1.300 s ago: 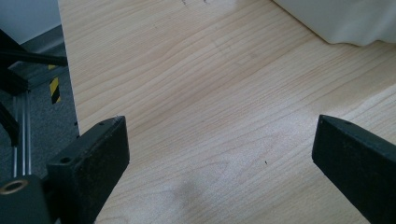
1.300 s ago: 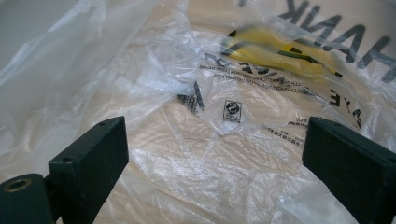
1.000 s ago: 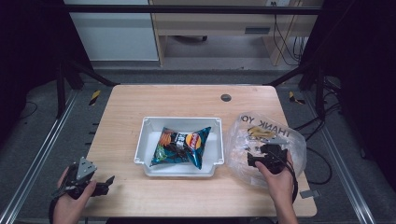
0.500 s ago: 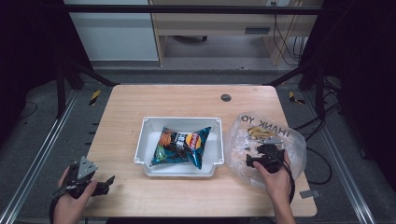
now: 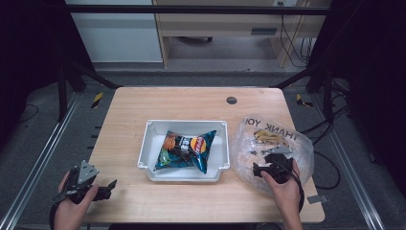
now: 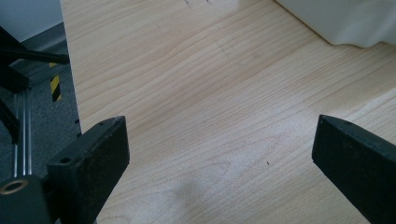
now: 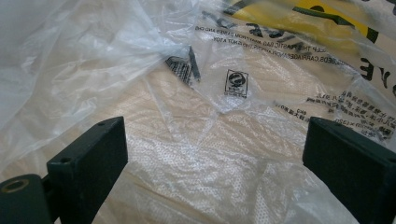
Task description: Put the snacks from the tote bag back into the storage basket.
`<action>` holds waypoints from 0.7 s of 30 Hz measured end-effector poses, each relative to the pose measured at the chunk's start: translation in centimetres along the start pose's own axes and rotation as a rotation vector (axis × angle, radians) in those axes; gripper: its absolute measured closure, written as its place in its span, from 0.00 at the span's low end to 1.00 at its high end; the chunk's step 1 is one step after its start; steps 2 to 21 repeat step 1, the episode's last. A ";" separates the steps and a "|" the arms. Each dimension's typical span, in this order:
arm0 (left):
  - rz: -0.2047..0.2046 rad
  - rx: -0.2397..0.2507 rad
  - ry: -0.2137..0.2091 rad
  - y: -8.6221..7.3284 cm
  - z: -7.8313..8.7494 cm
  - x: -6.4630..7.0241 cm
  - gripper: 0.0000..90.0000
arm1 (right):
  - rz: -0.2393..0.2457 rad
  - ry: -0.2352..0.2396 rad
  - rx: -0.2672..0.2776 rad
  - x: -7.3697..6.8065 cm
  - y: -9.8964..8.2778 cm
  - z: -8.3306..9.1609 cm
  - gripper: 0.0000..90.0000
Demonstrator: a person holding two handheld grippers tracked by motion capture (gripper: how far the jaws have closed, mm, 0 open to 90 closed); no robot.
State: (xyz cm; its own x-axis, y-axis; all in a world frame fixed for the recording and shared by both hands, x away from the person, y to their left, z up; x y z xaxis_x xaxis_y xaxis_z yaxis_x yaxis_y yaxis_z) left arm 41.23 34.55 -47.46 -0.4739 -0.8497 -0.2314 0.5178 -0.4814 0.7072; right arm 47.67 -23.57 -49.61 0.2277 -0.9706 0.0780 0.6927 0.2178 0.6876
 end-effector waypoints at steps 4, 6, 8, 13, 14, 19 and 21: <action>0.000 0.001 0.001 0.0 0.0 0.0 0.04 | 0.003 0.001 0.003 -0.1 0.0 0.1 0.08; 0.000 0.001 0.001 0.0 0.0 0.0 0.04 | 0.003 0.001 0.003 -0.1 0.0 0.1 0.08; 0.000 0.001 0.001 0.0 0.0 0.0 0.04 | 0.003 0.001 0.003 -0.1 0.0 0.1 0.08; 0.000 0.001 0.001 0.0 0.0 0.0 0.04 | 0.003 0.001 0.003 -0.1 0.0 0.1 0.08; 0.000 0.001 0.001 0.0 0.0 0.0 0.04 | 0.003 0.001 0.003 -0.1 0.0 0.1 0.08; 0.000 0.001 0.001 0.0 0.0 0.0 0.04 | 0.003 0.001 0.003 -0.1 0.0 0.1 0.08; 0.000 0.001 0.001 0.0 0.0 0.0 0.04 | 0.003 0.001 0.003 -0.1 0.0 0.1 0.08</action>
Point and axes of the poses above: each handheld gripper's, and its own axes: z roughly backward along the jaws, y roughly out of its top, x roughly to its right, the point moved 1 cm from there along -z, roughly forward along the jaws, and after that the axes turned 2 degrees about -z, right-handed, at the moved point
